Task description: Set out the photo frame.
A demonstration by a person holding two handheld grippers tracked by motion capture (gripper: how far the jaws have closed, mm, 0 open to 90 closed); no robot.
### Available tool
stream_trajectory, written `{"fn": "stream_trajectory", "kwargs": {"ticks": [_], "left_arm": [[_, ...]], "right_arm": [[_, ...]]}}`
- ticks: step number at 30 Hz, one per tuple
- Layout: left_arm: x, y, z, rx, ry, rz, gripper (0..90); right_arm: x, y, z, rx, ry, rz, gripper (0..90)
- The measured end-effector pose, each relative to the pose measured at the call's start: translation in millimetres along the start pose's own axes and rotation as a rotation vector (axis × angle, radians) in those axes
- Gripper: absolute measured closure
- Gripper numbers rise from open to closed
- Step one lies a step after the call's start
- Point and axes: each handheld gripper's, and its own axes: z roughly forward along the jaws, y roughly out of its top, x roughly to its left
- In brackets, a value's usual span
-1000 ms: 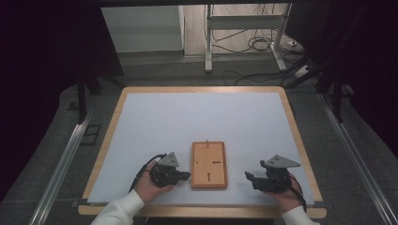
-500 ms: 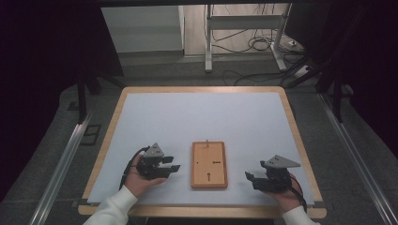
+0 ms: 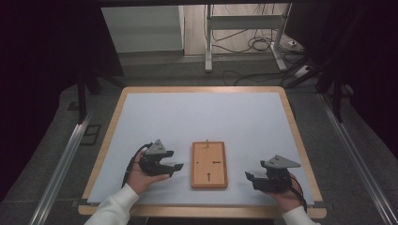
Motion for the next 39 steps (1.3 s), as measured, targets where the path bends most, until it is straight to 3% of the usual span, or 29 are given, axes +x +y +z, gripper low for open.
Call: {"fn": "stream_trajectory", "kwargs": {"ticks": [16,17,18,21,24,31,37,39], "left_arm": [[-2.0,43.2,29.0,-0.008,-0.048,0.042,27.8],[-2.1,45.4,31.3,-0.008,-0.052,0.051,27.3],[-3.9,49.4,35.8,-0.024,-0.054,0.085,23.8],[-5.1,54.6,40.9,-0.021,-0.072,0.115,22.6],[-4.5,62.2,49.7,-0.004,-0.076,0.11,22.1],[-0.2,70.9,69.2,0.011,-0.107,0.1,26.5],[2.9,75.9,82.0,0.018,-0.085,0.13,35.5],[3.9,76.8,85.8,0.015,-0.088,0.123,39.9]], "right_arm": [[4.4,-0.2,-5.5,-0.029,0.019,-0.024,20.8],[4.8,-0.3,-5.5,-0.029,0.018,-0.026,20.5],[5.3,-0.2,-5.9,-0.034,0.017,-0.027,20.4],[5.4,0.1,-6.8,-0.042,0.014,-0.026,20.4],[4.9,0.1,-7.3,-0.043,0.016,-0.027,20.4],[6.1,0.4,-6.6,-0.038,0.02,-0.033,20.3],[5.5,0.7,-7.2,-0.041,0.02,-0.03,20.2],[5.7,1.0,-7.2,-0.039,0.019,-0.031,20.2]]}}
